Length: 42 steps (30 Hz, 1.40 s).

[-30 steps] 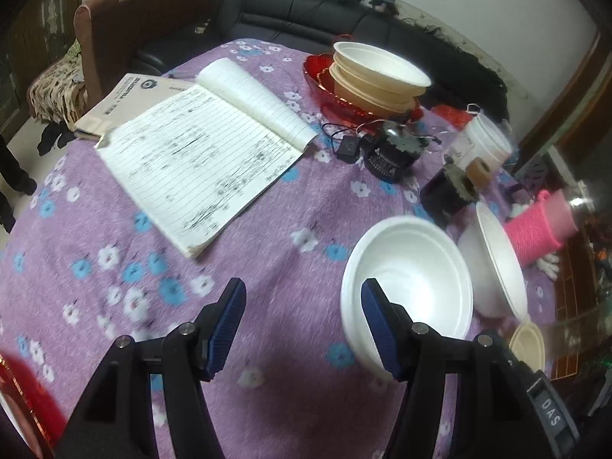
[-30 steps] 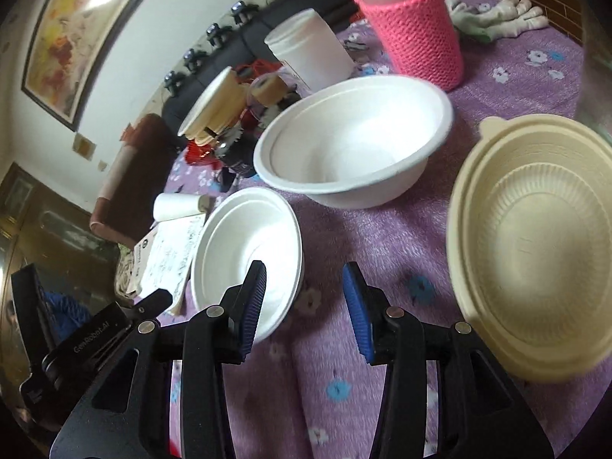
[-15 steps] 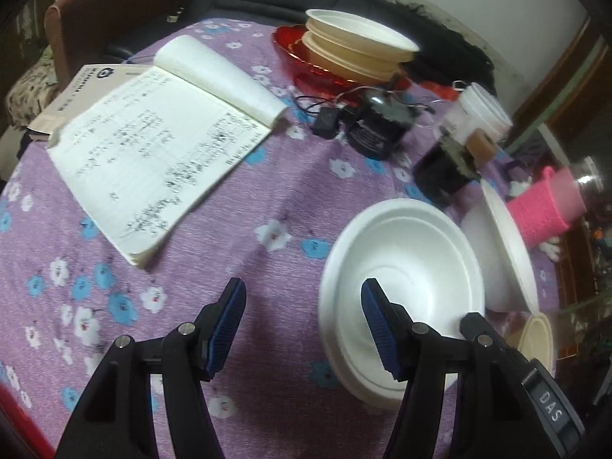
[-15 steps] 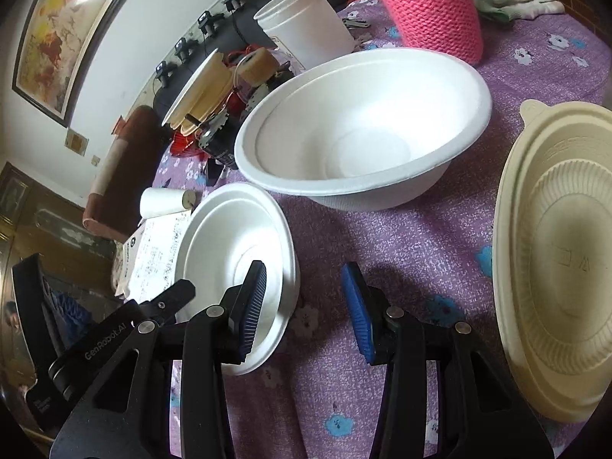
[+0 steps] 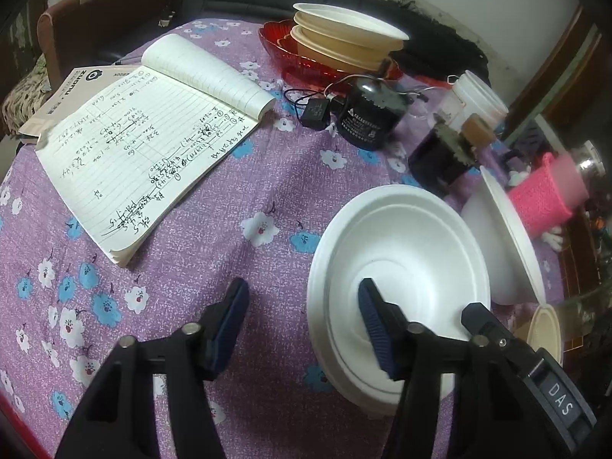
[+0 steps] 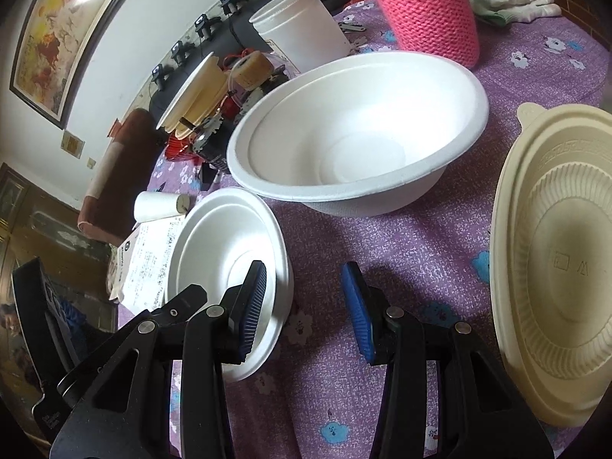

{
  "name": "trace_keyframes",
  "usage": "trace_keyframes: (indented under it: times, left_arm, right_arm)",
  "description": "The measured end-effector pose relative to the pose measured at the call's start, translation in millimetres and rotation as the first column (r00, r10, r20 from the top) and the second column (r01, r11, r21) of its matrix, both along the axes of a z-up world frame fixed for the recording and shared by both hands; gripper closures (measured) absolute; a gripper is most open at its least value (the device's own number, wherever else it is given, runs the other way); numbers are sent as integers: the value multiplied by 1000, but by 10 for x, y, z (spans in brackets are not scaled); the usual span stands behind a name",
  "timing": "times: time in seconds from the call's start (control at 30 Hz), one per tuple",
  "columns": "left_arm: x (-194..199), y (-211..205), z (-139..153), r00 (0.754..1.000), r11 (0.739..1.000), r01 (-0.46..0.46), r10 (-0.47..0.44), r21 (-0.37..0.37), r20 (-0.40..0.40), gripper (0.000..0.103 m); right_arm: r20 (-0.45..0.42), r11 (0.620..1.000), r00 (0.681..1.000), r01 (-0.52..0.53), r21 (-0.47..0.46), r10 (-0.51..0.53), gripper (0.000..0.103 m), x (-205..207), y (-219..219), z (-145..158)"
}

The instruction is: Organize plates and bowls

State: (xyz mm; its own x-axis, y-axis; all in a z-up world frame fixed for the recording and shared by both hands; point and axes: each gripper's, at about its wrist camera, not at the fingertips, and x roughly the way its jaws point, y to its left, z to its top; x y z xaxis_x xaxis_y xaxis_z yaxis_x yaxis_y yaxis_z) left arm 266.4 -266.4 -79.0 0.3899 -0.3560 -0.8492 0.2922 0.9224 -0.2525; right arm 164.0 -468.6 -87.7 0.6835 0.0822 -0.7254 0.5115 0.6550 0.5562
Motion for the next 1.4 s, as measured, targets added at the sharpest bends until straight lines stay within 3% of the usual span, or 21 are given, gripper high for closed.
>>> trace_keyframes:
  times: [0.2,0.4,0.43,0.63,0.8,1.0,1.2,1.4]
  left_arm:
    - [-3,-43,-55,1000,1000,19,-19,3,-7,76]
    - [-49,-124,-76,998,999,54,-54,-9,11,92]
    - [-57,-136,-71,998,998,57,-57,-5,17,93]
    - [-50,-136,-70,998,998,59,-59,-3,21,93]
    - [-70,-101,-43,998,999,54,-54,-6,14,93]
    - [-276,85,219,997,999,37,-35,-36,66,93]
    - [-616,561,456,995,998,-13,19,-61,101,93]
    - [-1054,1300,751,980,996,-86,85,-6,179,93]
  right_arm:
    - [-12,1000,1000,9,-3,-9,62,23,1,-62]
    - [-13,1000,1000,-14,-14,14,84,71,80,-104]
    - [-9,1000,1000,-18,-24,18,88,72,98,-92]
    - [-6,998,999,-36,-53,36,93,83,156,-64]
    - [-5,998,999,-49,-44,49,93,66,156,-34]
    - [42,996,996,-73,-43,75,93,-67,255,206]
    - [103,990,985,-134,-44,138,93,-315,624,472]
    - [154,968,956,-249,-32,251,93,-564,1286,634]
